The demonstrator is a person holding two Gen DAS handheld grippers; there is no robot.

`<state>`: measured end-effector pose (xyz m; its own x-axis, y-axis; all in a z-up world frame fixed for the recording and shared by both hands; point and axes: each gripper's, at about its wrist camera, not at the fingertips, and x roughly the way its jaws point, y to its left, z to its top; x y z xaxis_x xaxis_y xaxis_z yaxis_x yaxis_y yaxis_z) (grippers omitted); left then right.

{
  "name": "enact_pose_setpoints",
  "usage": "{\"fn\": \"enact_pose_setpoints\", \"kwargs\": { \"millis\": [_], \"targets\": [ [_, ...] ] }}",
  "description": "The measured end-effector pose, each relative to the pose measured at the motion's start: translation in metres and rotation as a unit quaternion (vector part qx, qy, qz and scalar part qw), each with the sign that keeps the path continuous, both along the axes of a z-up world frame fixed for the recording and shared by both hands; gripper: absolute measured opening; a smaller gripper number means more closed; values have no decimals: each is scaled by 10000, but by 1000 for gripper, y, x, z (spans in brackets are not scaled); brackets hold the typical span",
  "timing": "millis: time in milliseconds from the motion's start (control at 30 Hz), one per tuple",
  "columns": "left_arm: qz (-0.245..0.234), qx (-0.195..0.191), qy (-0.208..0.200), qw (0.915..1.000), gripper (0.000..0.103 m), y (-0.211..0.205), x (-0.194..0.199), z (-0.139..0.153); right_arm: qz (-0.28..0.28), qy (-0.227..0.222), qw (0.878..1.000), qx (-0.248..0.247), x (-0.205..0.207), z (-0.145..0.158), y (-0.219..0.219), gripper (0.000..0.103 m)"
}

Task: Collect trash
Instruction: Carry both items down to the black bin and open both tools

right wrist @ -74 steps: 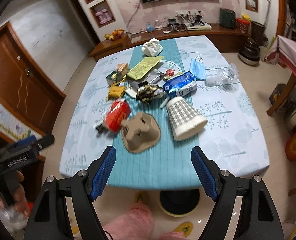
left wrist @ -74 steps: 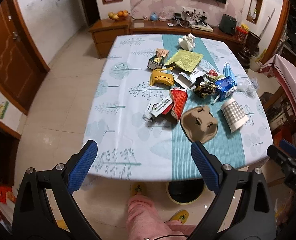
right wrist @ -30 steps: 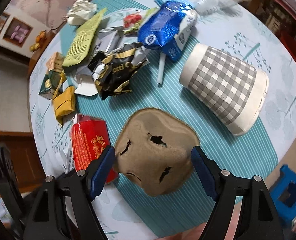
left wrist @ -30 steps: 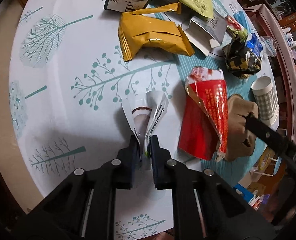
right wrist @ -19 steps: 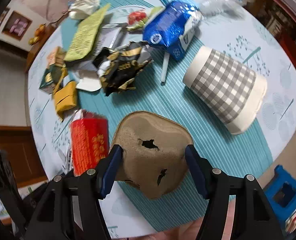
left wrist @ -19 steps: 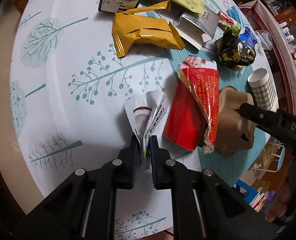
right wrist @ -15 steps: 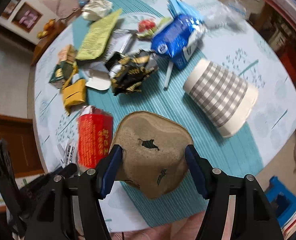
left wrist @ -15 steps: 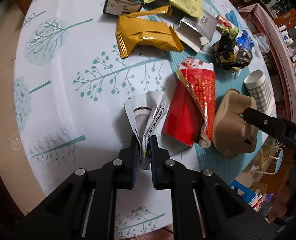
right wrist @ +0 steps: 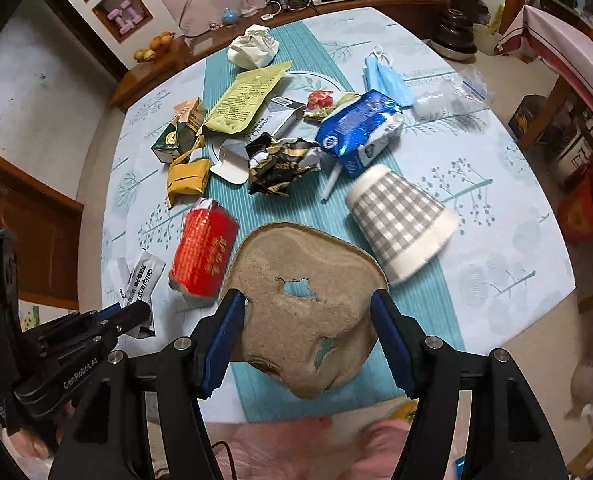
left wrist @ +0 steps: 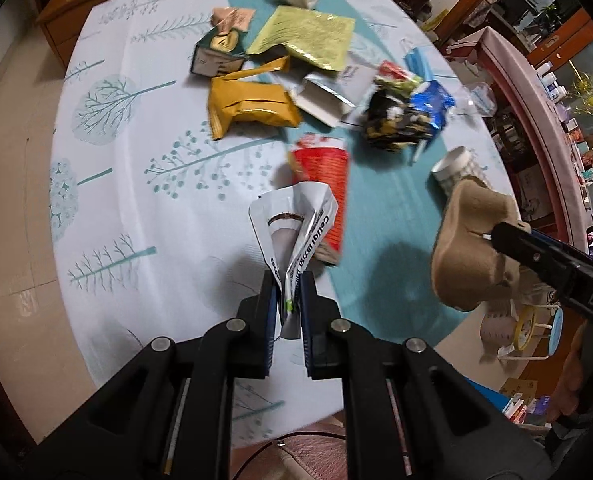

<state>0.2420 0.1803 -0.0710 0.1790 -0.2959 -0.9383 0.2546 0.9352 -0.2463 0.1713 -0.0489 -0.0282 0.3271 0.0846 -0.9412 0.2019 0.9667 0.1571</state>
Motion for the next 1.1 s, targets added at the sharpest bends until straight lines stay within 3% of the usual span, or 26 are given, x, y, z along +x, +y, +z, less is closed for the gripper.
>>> {"fn": "enact_pose_setpoints", "kwargs": {
  "millis": [233,467,633,833,933,1100],
  "targets": [
    [-55,268,-468,9985,8,-47,-50,22,615,-349,9971,278,-38,3,-37,65],
    [1010,169,-566,9931,8,-96,-123,27,2048,-888,9748,-68,-102,20,-84,65],
    [1429,160,-412,9888,8,-146,-185,11,2630,-990,9597,-91,-155,19,-111,65],
    [1551,434,-293,9865,8,-190,-243,-1,2662,-775,9607,118,-201,-7,-128,65],
    [1482,598,-278,9868,8,-202,-265,-6,2520,-467,9664,182,-214,-36,-135,65],
    [1469,560,-74,9875,8,-203,-279,-34,2205,-84,9751,218,-229,-94,-146,65]
  ]
}}
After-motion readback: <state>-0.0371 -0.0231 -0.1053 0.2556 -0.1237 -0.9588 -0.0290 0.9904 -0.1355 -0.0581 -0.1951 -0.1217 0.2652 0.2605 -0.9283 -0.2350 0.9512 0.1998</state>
